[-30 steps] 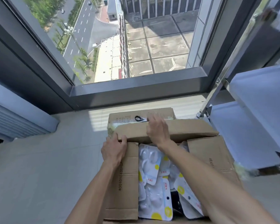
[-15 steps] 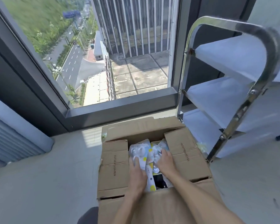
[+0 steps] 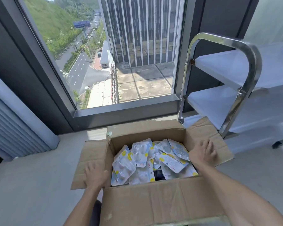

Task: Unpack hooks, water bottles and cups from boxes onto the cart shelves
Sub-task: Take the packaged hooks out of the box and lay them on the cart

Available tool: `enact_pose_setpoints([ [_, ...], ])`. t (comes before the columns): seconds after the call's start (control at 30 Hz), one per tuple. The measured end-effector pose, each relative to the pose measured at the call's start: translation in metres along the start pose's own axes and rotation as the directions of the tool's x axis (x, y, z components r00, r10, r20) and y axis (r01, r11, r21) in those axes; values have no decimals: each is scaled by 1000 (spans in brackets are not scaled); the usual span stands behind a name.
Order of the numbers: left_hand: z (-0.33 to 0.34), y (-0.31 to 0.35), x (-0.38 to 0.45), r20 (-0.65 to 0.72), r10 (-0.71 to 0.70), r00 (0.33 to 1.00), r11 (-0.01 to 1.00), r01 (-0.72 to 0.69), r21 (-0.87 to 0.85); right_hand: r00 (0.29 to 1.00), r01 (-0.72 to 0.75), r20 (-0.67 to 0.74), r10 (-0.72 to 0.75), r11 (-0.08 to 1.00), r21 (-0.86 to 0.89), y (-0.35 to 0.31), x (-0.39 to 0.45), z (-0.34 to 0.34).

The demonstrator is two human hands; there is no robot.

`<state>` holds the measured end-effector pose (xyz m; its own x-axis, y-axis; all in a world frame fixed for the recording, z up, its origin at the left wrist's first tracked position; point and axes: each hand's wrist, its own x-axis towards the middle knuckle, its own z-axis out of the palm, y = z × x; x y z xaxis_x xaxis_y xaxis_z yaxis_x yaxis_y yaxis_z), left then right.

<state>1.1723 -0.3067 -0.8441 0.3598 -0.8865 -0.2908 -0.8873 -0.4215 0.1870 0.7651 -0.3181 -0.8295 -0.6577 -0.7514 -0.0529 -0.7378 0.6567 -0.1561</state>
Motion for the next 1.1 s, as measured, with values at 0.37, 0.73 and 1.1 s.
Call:
enact_pose_setpoints([
  [0.37, 9, 19, 0, -182, 101, 978, 995, -100, 19, 957, 186, 192, -216, 969, 164, -42, -25, 23],
  [0.73, 60, 79, 17, 196, -67, 978, 891, 147, -429, 877, 63, 434, -203, 947, 316, -45, 15, 50],
  [1.1, 66, 112, 11, -11, -31, 999, 821, 20, -570, 788, 397, 337, -516, 843, 364, -75, 4, 46],
])
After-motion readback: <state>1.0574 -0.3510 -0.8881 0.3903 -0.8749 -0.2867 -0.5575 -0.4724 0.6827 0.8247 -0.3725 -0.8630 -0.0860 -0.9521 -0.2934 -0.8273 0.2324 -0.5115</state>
